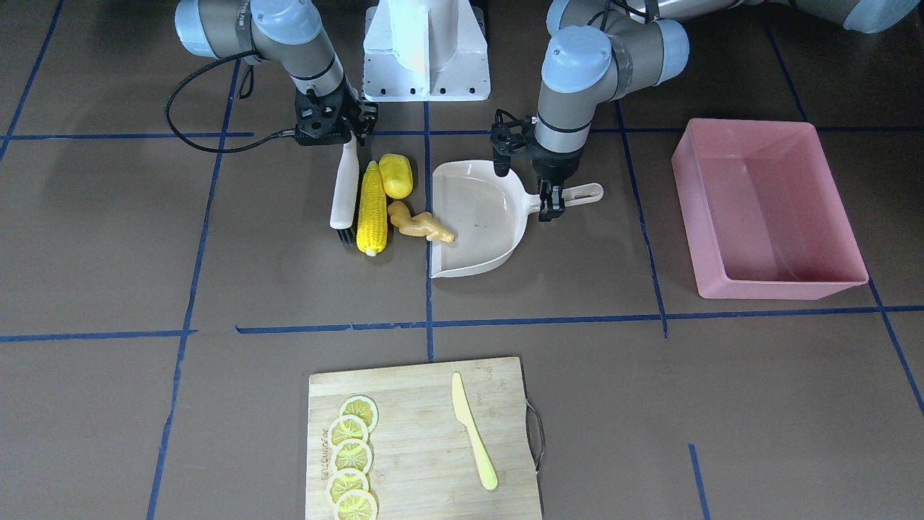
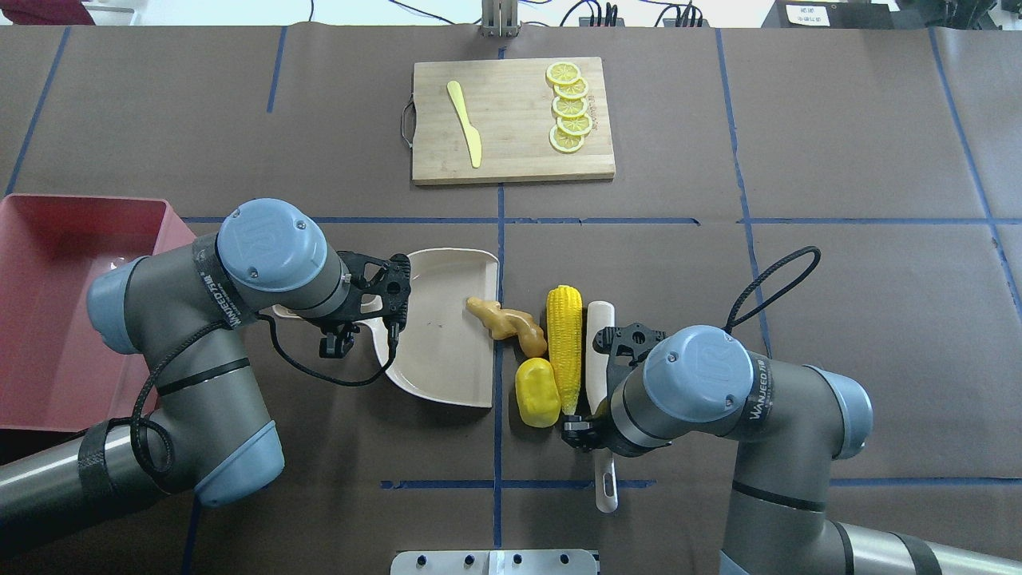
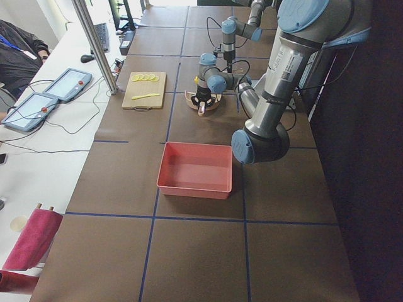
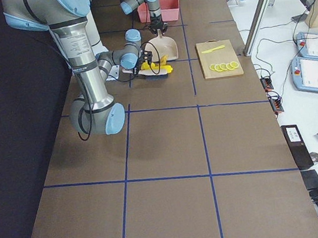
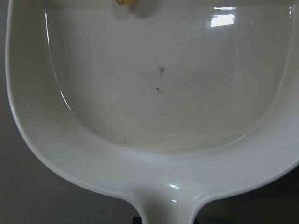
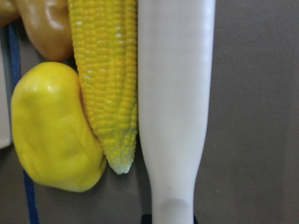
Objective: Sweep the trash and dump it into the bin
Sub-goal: 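Sweep the corn, squash and ginger into the dustpan with the right gripper's brush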
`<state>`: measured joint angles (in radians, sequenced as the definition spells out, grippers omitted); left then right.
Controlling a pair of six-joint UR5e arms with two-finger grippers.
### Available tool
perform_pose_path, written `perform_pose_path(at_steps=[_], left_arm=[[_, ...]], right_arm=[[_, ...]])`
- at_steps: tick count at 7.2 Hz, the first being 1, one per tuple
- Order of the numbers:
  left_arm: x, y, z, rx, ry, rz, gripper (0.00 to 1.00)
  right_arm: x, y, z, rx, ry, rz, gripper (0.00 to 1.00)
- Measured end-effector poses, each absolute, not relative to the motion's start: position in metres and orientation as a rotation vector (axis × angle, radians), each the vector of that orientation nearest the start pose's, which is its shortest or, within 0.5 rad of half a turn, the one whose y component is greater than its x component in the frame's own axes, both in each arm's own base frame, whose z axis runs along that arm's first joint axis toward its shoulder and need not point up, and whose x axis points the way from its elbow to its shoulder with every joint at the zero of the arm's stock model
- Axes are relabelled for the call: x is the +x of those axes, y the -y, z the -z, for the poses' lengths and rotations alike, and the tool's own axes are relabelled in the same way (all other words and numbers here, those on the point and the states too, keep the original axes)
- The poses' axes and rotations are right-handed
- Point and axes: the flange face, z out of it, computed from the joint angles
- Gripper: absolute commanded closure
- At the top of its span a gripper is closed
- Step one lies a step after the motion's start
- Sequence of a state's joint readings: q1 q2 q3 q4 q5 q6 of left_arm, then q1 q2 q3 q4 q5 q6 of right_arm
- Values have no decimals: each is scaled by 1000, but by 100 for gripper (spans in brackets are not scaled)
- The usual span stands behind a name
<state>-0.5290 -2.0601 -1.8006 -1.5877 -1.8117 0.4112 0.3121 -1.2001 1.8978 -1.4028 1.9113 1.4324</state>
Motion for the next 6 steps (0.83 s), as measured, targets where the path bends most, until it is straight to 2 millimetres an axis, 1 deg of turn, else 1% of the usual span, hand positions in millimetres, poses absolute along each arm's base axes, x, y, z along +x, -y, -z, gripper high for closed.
perform_pose_path(at_steps=[1,2,6], left_arm=[[492,414,-284,689,-491,-1463,100],[492,414,-284,689,-491,-1463,100],[492,414,-284,689,-491,-1463,100]], right_arm=[[-541,278,-287,-125,907,-20,100],[-546,277,-282,-128,911,-20,100],[-558,272,-262,-139,937,-28,100]])
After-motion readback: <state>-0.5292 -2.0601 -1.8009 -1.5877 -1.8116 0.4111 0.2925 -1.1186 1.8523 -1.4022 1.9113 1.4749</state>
